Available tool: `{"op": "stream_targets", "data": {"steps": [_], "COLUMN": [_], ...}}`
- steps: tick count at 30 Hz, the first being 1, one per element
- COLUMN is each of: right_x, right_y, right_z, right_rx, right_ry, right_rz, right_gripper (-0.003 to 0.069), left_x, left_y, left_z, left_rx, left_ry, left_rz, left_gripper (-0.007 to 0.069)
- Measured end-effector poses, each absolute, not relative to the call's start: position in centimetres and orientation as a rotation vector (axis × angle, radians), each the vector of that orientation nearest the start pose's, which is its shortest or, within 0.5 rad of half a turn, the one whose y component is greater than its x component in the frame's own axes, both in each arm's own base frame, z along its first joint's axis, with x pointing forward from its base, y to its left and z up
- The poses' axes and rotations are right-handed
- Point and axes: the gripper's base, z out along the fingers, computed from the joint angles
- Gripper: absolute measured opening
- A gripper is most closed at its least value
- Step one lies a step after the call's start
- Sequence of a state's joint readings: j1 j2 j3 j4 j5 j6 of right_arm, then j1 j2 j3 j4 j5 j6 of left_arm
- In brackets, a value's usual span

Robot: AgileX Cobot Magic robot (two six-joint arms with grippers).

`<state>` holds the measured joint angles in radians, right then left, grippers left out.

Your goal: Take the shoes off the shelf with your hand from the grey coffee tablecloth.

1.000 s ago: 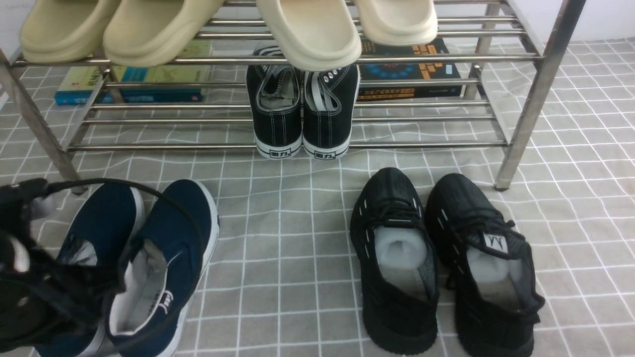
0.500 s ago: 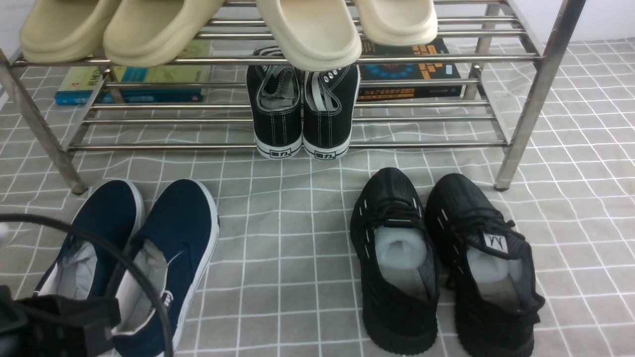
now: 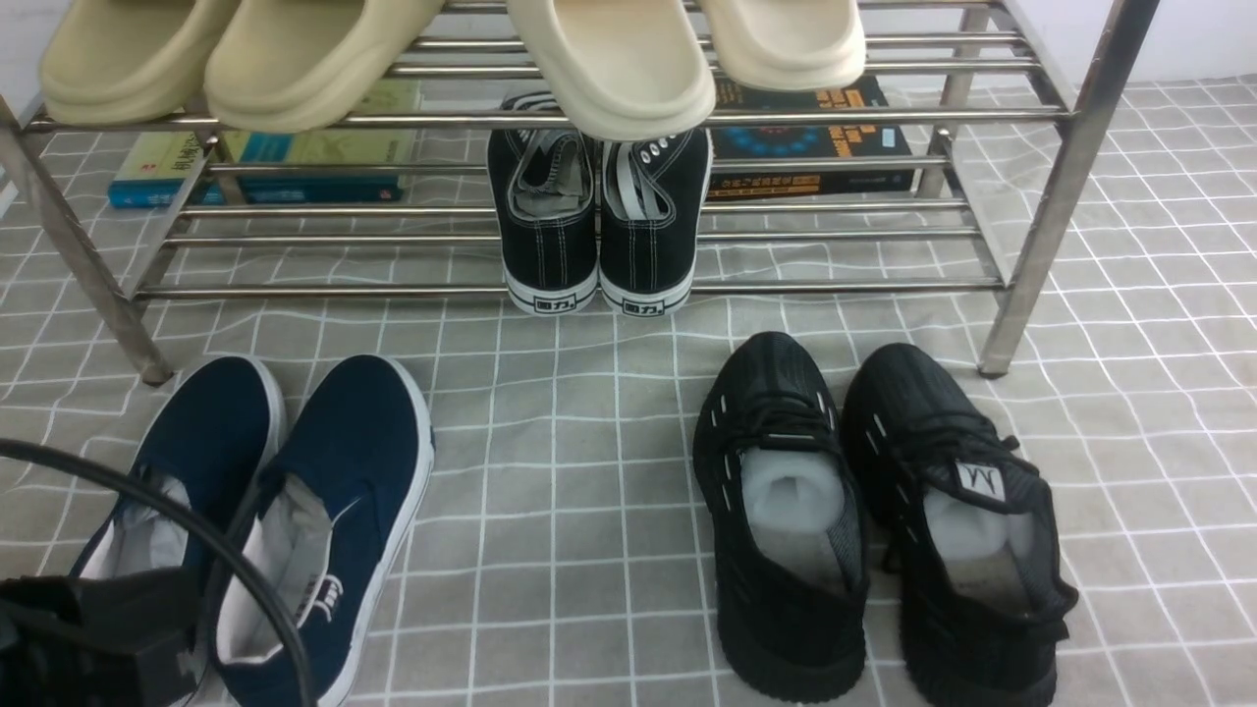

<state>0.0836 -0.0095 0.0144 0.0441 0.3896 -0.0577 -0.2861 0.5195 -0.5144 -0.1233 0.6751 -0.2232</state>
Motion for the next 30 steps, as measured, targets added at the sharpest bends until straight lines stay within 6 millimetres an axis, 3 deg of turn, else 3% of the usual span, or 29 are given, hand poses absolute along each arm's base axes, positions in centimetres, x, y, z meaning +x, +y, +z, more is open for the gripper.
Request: {"op": "stream_targets", "data": {"steps": [6,11,13,20,30], "right_x": [5.2,5.2,5.2,5.2,5.2], "right_y": [0.6,0.6,0.6,0.6,0.6], "right_z": [17.4,17.4,17.4,17.4,17.4], "right_rx": [-0.106,-0.106,-0.106,-0.106,-0.106], "right_ry": [1.875,1.875,1.875,1.875,1.875], "right_rz": [0.062,0.062,0.062,0.062,0.062], "right_gripper": [0.0238,0.0238,0.0238,0.0238,0.0238], "left_x": [8.9,7.4,7.0,5.9,5.3], "left_y": [-3.0,-2.0,-1.4,-0.5,-0.2], "left_z": [27.1,24.3,22.3,18.2,17.2], "left_rx": [0.021,0.059,0.008,-0.069,-0.057], "left_ry": [2.068,1.913,1.855,1.815,1.864], "left_rz": [-0.393,-0.31,-0.276,-0.178,-0.126], "left_gripper": [0.0015,0.0022,0.0022,0.0034,0.0043]}}
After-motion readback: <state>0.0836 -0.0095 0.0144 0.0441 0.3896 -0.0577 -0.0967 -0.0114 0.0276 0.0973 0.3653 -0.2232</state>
